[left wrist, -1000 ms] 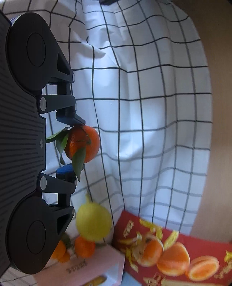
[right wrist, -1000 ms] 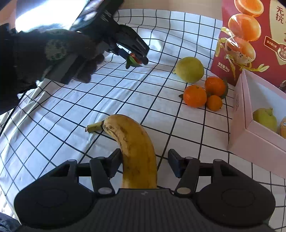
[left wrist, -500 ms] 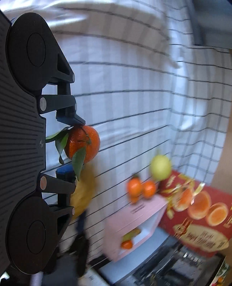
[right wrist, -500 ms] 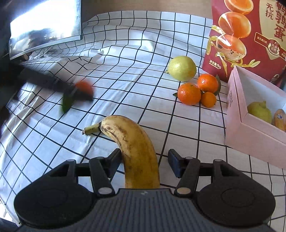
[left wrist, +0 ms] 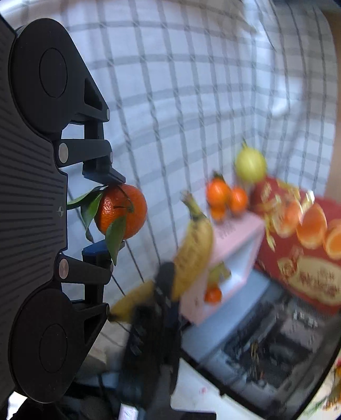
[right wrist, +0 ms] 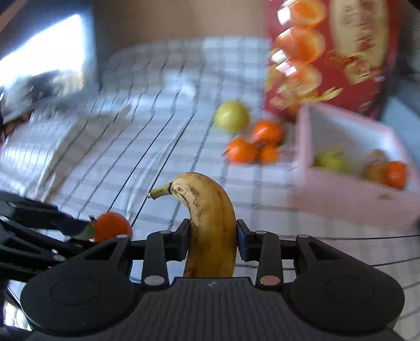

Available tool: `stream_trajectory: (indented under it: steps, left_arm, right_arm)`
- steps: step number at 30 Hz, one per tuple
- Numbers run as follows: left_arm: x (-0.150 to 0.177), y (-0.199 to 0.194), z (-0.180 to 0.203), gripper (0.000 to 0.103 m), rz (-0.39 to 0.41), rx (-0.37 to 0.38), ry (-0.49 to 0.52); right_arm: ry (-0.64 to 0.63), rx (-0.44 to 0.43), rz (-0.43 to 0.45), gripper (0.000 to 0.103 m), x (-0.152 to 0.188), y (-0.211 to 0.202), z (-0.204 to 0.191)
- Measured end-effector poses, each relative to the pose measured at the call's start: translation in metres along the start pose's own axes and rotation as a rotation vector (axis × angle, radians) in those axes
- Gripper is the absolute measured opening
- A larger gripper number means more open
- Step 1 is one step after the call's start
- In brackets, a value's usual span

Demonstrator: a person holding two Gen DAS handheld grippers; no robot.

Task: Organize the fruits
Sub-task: 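Lower the banana into the pink box with the right tool while the left tool brings the mandarin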

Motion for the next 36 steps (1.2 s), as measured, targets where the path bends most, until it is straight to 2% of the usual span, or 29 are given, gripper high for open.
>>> stream_trajectory:
  steps: [4, 9, 12, 14, 18, 23, 29, 34, 36]
  left_arm:
    - [-0.046, 0.019, 0.024, 0.050, 0.059, 0.087, 0.085]
    - [-0.108, 0.050, 0.058, 0.050, 0.150, 0.121, 0.192]
    - [-0.138, 0.067, 0.064, 0.050, 0.176, 0.117, 0.160]
    - [-0.148, 0.076, 0.065, 0.050, 0.186, 0.111, 0.131]
    - [-0.143, 0.096, 0.066, 0.050, 0.149, 0.095, 0.067]
    - [-0.109, 0.093, 0.072, 0.050, 0.097, 0.073, 0.002]
    - [-0.075, 0.081, 0.056, 0.050, 0.030, -0.044, -0.103]
    - [-0.060, 0.072, 0.039, 0.050, 0.031, -0.115, -0.206]
    - [-0.059, 0.074, 0.036, 0.050, 0.023, -0.122, -0.216]
  right_arm:
    - [0.052, 0.091, 0.119, 0.035, -0.044, -0.041, 0.038]
    - [0.082, 0.224, 0.230, 0.035, -0.096, -0.073, 0.082]
    - [0.075, 0.263, 0.247, 0.035, -0.115, -0.081, 0.102]
    - [0.100, 0.243, 0.217, 0.035, -0.126, -0.074, 0.116]
    - [0.170, 0.183, 0.130, 0.035, -0.139, -0.036, 0.145]
    - [0.207, 0.093, -0.011, 0.035, -0.148, 0.030, 0.162]
    - [0.200, 0.049, -0.135, 0.035, -0.145, 0.104, 0.166]
    - [0.213, 0.058, -0.200, 0.036, -0.138, 0.132, 0.166]
    - [0.249, 0.033, -0.228, 0.036, -0.133, 0.132, 0.171]
Point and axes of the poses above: each gripper's, at about its wrist camera, not at the fingertips, and y roughly the way its jaws point, z to its right, x to its underside, the point moved 3 cm from there along y, roughly the way its jaws point, and after that the axes turned 15 degrees about y, right-handed, at the moved point
